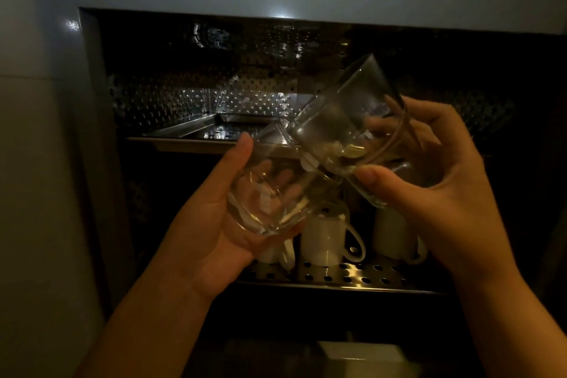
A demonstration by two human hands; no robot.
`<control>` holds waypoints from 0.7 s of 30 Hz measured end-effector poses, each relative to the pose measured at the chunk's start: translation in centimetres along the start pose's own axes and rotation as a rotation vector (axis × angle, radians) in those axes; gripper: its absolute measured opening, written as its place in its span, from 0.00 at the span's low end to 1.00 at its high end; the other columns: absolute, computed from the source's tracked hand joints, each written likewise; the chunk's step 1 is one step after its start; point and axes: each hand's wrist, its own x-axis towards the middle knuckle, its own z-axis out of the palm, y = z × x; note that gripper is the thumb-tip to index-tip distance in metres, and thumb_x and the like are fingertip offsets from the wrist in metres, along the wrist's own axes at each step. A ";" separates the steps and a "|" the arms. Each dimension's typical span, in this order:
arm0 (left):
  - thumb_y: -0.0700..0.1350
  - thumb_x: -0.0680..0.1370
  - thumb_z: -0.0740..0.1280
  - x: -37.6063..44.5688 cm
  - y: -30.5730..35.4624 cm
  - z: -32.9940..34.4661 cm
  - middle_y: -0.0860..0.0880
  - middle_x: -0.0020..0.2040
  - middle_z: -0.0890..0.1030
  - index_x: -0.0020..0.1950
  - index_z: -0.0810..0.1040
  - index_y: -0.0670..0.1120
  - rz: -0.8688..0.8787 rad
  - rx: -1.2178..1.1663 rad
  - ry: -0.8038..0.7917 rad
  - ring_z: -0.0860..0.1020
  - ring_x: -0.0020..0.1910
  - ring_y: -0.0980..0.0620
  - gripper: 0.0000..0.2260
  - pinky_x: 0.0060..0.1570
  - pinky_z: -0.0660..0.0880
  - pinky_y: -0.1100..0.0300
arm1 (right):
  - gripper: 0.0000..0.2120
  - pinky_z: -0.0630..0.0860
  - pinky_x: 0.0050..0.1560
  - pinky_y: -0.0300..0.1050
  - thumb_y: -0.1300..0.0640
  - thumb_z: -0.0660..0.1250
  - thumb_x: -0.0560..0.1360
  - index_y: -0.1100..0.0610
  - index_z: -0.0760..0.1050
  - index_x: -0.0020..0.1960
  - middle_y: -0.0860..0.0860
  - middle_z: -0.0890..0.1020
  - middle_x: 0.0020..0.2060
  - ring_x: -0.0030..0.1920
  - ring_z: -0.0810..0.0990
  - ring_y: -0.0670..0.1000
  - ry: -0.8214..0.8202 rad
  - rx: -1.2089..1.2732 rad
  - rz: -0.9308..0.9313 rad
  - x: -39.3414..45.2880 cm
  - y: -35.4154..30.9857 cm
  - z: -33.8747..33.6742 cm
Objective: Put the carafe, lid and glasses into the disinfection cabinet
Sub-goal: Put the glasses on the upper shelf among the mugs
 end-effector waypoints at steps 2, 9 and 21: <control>0.58 0.65 0.70 0.1 0.6 -0.4 0.45 0.61 0.79 0.58 0.81 0.48 0.029 0.084 0.064 0.78 0.59 0.44 0.24 0.50 0.77 0.44 | 0.34 0.76 0.57 0.54 0.44 0.75 0.62 0.45 0.68 0.66 0.45 0.78 0.59 0.59 0.77 0.46 -0.012 -0.027 -0.010 -0.3 0.3 -0.3; 0.60 0.50 0.81 0.2 2.5 -1.0 0.46 0.58 0.81 0.58 0.79 0.47 0.126 0.360 0.196 0.80 0.57 0.47 0.39 0.45 0.79 0.47 | 0.36 0.72 0.62 0.45 0.41 0.73 0.63 0.42 0.65 0.69 0.39 0.72 0.63 0.64 0.72 0.42 -0.090 -0.177 -0.075 -0.5 0.3 -1.8; 0.58 0.52 0.78 0.7 5.1 2.6 0.51 0.48 0.81 0.52 0.73 0.53 0.447 0.889 0.291 0.83 0.42 0.56 0.32 0.33 0.77 0.66 | 0.33 0.77 0.54 0.53 0.45 0.76 0.59 0.49 0.69 0.60 0.47 0.73 0.59 0.60 0.74 0.49 -0.031 -0.240 -0.128 0.7 0.4 -3.0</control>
